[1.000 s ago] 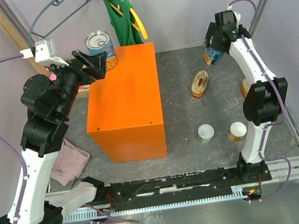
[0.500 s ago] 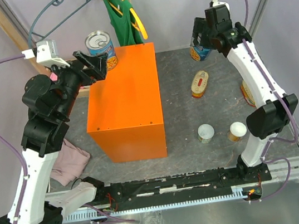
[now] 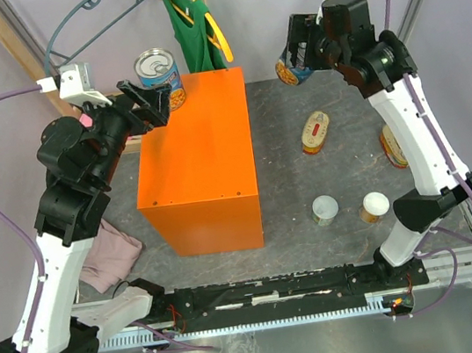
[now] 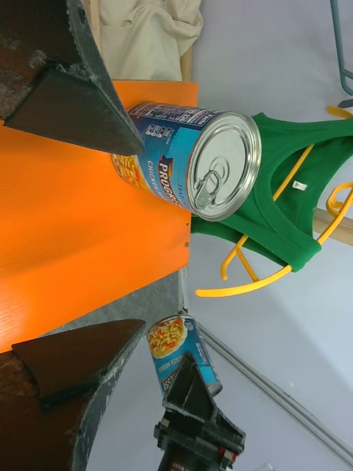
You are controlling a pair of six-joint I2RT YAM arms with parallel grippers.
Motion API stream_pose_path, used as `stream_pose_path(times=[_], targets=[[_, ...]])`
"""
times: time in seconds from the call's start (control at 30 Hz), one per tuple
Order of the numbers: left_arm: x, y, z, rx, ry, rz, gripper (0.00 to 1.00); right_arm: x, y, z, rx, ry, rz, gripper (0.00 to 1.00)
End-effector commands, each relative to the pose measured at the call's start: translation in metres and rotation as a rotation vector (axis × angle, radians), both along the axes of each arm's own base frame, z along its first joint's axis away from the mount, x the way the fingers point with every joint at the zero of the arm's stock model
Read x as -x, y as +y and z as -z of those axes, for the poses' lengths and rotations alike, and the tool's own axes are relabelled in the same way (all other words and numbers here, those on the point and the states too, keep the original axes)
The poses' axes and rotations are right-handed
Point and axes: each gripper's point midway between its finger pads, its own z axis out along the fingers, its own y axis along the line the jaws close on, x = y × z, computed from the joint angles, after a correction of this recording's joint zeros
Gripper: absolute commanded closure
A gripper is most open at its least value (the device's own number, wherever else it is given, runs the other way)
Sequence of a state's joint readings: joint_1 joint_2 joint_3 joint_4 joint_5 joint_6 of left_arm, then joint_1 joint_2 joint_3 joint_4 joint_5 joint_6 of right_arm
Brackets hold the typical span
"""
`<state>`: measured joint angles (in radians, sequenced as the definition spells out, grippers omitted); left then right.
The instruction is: Place and organize the canned foods onto the counter
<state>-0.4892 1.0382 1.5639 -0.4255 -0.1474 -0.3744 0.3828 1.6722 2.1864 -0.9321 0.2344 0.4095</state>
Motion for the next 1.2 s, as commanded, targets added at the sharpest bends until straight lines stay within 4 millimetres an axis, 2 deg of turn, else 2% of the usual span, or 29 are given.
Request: stream_pose_path(times=[0.0,0.27,0.47,0.83,1.03,1.07,1.17], targets=[[-0.002,-0.002,-0.003,0.006,-0.016,0.005,0.03,0.036,0.004,-0.111,-0.113,-0.306,-0.055,0.99],[-0.004,-0.002,0.001,0.014,-0.005,0.0,0.03,0.071,0.037,-0.138,-0.139,-0.345,-0.198,0.99],[-0.004,-0.002,0.002,0.02,0.001,-0.001,0.04,0.092,0.067,-0.145,-0.149,-0.343,-0.307,0.99],[-0.004,-0.005,0.007,0.027,0.015,0.008,0.05,0.117,0.129,-0.135,-0.09,-0.343,-0.444,0.99],[0.0,-0.006,0.008,0.022,0.019,0.024,0.06,0.112,0.146,-0.121,-0.025,-0.326,-0.449,0.99],[0.001,-0.006,0.009,0.021,0.019,0.027,0.06,0.114,0.146,-0.127,-0.029,-0.341,-0.446,0.99],[0.003,-0.006,0.011,0.015,0.023,0.032,0.07,0.113,0.151,-0.123,-0.012,-0.335,-0.45,0.99]])
